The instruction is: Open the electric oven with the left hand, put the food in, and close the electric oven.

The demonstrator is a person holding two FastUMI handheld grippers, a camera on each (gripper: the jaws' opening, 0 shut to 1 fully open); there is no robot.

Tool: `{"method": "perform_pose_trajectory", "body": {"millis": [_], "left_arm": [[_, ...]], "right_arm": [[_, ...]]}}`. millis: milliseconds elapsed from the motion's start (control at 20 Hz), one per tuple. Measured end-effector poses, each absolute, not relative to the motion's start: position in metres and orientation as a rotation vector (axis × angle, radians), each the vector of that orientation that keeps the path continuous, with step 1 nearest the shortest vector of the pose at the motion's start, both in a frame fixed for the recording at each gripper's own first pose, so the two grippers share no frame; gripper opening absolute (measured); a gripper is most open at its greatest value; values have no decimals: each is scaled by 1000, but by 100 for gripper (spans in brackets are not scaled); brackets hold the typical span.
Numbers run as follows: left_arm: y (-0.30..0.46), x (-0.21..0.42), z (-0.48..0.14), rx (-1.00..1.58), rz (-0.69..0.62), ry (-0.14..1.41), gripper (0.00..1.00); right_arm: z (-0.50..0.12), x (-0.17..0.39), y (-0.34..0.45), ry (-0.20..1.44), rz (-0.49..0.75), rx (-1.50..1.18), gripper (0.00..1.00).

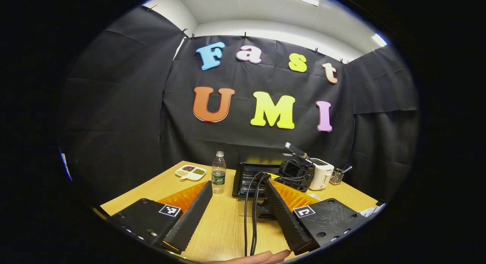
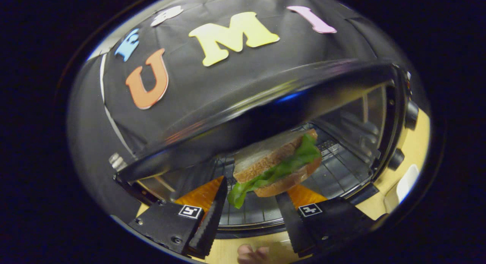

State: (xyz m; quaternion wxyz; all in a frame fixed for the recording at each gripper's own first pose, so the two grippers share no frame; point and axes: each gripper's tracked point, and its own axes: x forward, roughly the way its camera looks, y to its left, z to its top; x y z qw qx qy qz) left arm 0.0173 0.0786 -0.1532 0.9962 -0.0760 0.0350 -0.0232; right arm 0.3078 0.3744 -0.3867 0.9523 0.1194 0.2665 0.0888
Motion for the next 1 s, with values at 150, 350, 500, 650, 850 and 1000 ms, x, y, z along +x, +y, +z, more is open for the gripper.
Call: {"method": "perform_pose_trajectory", "body": {"millis": [150, 350, 500, 650, 850, 1000], "left_arm": [[81, 14, -155, -152, -40, 75, 92], [82, 9, -157, -167, -40, 80, 92], [83, 7, -159, -161, -31, 91, 92], [83, 0, -156, -154, -27, 92, 92], [78, -3, -149, -153, -35, 87, 92], [73, 1, -145, -140, -38, 87, 92]], "right_arm": [[-397, 295, 369, 645, 181, 59, 81], [-394, 273, 373, 756, 247, -49, 84], [-386, 245, 379, 855, 323, -46, 84], [-371, 219, 377, 916, 384, -65, 87], [-335, 202, 361, 826, 407, -70, 86], [-303, 178, 349, 764, 441, -32, 86]]}}
